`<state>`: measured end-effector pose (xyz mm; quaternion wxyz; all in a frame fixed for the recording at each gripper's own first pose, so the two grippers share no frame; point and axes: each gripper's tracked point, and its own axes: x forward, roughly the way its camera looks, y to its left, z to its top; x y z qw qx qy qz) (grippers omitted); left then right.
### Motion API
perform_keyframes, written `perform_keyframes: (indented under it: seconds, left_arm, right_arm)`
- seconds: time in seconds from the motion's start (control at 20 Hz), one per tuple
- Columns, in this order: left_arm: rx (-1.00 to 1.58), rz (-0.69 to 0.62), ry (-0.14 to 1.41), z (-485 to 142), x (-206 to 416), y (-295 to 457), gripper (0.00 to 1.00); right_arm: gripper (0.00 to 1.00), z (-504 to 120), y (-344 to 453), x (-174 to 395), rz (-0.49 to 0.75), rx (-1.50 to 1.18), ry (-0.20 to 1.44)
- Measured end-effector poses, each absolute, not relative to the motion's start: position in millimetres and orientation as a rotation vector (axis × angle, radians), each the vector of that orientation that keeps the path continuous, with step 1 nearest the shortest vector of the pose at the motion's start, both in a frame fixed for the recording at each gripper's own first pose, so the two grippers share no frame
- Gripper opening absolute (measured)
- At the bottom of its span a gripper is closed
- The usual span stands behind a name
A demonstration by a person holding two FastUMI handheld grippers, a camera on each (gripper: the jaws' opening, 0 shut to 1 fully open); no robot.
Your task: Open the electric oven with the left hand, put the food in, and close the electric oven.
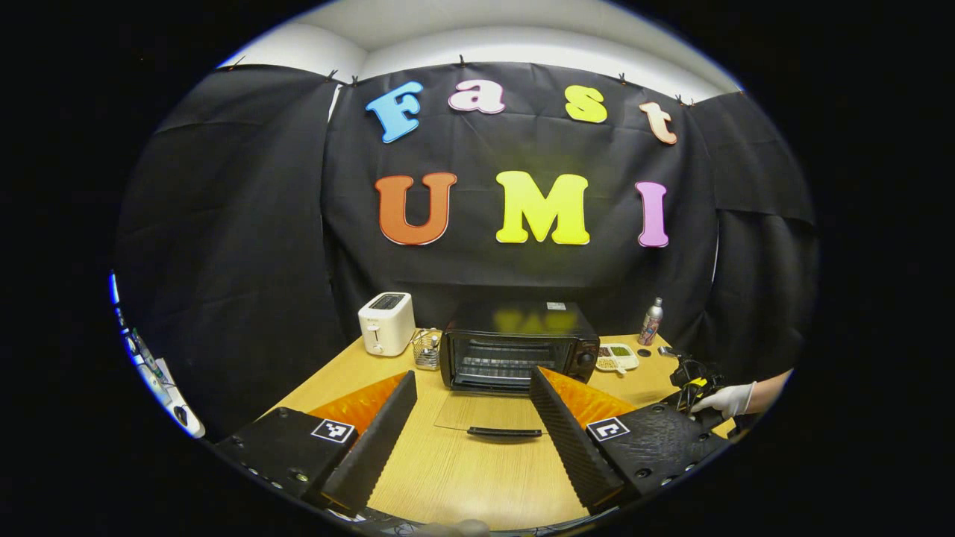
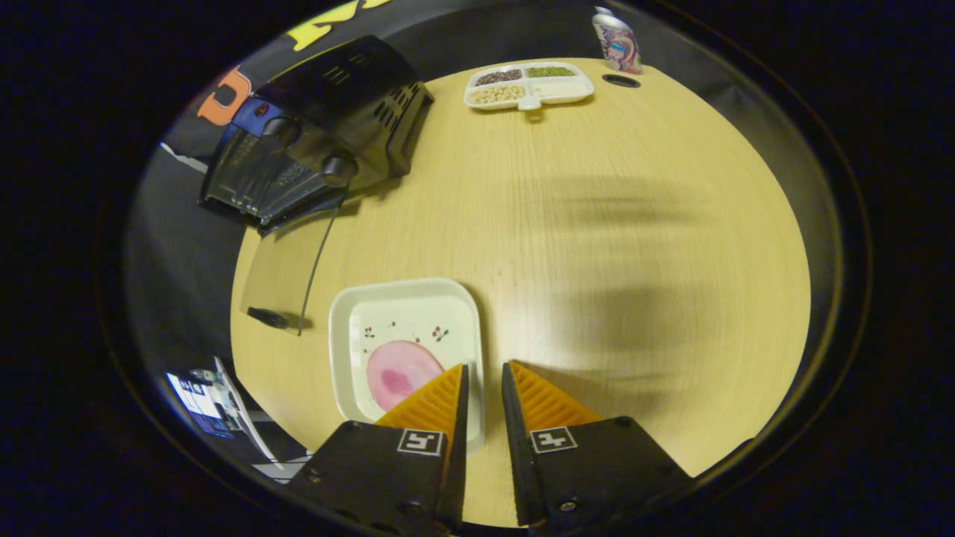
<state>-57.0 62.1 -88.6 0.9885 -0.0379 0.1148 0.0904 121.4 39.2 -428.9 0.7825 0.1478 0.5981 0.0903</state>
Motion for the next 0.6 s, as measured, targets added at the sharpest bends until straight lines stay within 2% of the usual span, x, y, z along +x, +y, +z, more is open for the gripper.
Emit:
perform_keyframes:
  seconds: [0.1,0.15,0.25,0.3,0.4,0.45,0.5,0.6]
  left_arm:
    - [-0.092,0.192,0.223,-93,-59,70,0.97]
    - [-0.102,0.197,0.219,-95,-59,74,0.97]
    - [-0.110,0.209,0.216,-102,-60,82,0.97]
    - [-0.113,0.214,0.212,-103,-61,86,0.97]
    - [-0.123,0.223,0.217,-111,-62,90,0.97]
    - [-0.131,0.226,0.221,-113,-63,93,0.96]
    - [-0.136,0.225,0.223,-113,-64,94,0.95]
    - [-0.136,0.217,0.218,-111,-62,93,0.96]
  right_arm:
    - [0.14,-430,37,121,0.180,0.265,1.318]
    - [0.21,-430,38,121,0.177,0.248,1.327]
    - [0.13,-431,37,121,0.158,0.210,1.344]
    - [0.06,-431,36,122,0.151,0.207,1.349]
    - [0.05,-430,37,120,0.166,0.197,1.357]
    - [0.01,-431,37,117,0.172,0.206,1.362]
    - [0.04,-431,37,116,0.179,0.227,1.360]
    - [0.01,-432,38,115,0.200,0.298,1.337]
